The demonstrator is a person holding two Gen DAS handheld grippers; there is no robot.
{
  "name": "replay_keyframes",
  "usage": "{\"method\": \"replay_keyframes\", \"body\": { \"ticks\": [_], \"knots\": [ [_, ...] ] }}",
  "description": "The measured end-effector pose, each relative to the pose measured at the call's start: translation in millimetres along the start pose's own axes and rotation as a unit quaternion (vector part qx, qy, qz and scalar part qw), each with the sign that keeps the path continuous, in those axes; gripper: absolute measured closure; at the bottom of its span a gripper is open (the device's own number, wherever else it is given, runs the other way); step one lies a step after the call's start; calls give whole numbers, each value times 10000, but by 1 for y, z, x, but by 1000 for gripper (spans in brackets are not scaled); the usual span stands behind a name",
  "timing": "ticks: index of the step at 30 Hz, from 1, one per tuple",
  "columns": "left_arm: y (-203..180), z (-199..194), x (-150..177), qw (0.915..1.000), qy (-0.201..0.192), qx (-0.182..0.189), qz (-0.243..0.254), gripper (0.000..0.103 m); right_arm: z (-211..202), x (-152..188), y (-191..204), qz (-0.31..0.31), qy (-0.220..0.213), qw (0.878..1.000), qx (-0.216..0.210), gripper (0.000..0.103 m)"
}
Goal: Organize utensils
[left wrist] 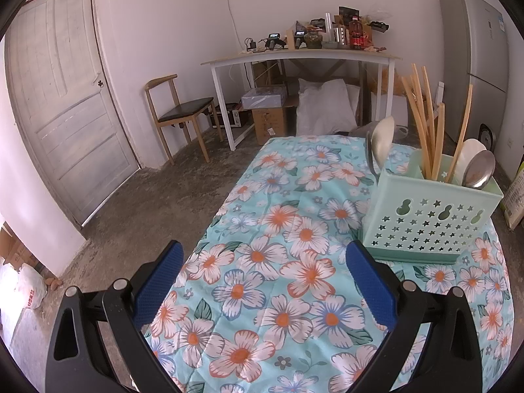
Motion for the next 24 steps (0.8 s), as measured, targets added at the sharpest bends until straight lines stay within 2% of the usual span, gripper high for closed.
{"method": "replay_keyframes", "body": {
  "ticks": [24],
  "knots": [
    [1, 2, 2, 10000, 81, 18, -13, 6, 4, 3, 2, -30, 92, 9999, -33, 8]
  ]
}}
Point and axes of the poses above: each gripper's, at about its wrist camera, not at the fingertips, and z roughly the way its jaws point, y to its left, x to its underside, the point moved 9 cm from there along z, roughly the way its jaws point, and after that the axes turned 5 degrees about x, right-handed, at the moved point
